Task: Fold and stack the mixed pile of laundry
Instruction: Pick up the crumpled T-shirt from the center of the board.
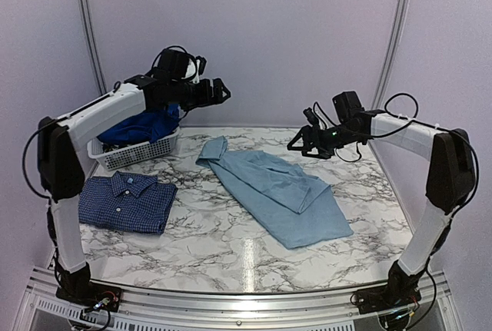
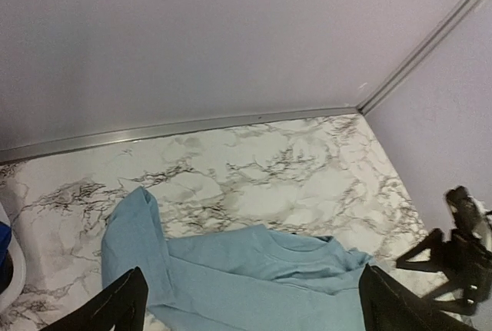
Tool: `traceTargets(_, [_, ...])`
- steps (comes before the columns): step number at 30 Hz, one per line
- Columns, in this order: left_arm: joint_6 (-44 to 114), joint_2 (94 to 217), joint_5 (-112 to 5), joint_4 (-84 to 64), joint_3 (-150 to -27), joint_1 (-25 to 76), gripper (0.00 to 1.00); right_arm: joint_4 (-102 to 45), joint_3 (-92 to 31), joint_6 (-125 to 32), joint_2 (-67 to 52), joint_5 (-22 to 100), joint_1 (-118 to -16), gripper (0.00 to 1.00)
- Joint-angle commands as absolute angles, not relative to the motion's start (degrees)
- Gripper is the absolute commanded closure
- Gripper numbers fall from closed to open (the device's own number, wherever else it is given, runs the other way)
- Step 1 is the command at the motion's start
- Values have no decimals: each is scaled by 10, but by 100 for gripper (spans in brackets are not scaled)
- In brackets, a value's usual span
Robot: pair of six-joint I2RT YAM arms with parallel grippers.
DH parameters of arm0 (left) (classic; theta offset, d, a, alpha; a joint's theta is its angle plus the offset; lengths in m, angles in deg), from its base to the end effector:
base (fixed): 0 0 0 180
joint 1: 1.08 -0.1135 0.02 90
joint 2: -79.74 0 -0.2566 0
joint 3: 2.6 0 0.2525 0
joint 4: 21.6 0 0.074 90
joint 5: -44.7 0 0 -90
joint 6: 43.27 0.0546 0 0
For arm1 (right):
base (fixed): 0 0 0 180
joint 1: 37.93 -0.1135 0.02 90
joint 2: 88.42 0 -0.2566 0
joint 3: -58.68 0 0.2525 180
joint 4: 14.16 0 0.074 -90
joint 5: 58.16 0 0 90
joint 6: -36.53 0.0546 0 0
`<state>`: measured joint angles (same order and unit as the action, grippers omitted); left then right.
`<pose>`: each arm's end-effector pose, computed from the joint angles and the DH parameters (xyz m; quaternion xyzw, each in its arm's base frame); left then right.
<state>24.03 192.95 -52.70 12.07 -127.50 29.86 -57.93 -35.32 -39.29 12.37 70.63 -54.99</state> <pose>0.4143 -0.2565 0.3525 0.0954 0.8225 -0.2996 0.4740 0.3655 0.1479 0.2457 -0.1343 0.8848 0.3868 0.2224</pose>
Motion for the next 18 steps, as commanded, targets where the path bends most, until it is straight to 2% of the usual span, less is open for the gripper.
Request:
traceTargets(1, [294, 2102, -489, 164, -1338, 285, 1, -546, -340, -386, 135, 671, -548, 14])
traceTargets(8, [316, 2229, -426, 182, -1403, 285, 4, -545, -303, -390, 116, 629, -569, 13])
traceTargets(11, [320, 2253, -394, 200, -1419, 284, 15, -536, -310, -389, 121, 645, -599, 14])
traceTargets(18, [290, 2252, -457, 225, -1370, 268, 96, -518, -343, -347, 112, 671, -645, 13])
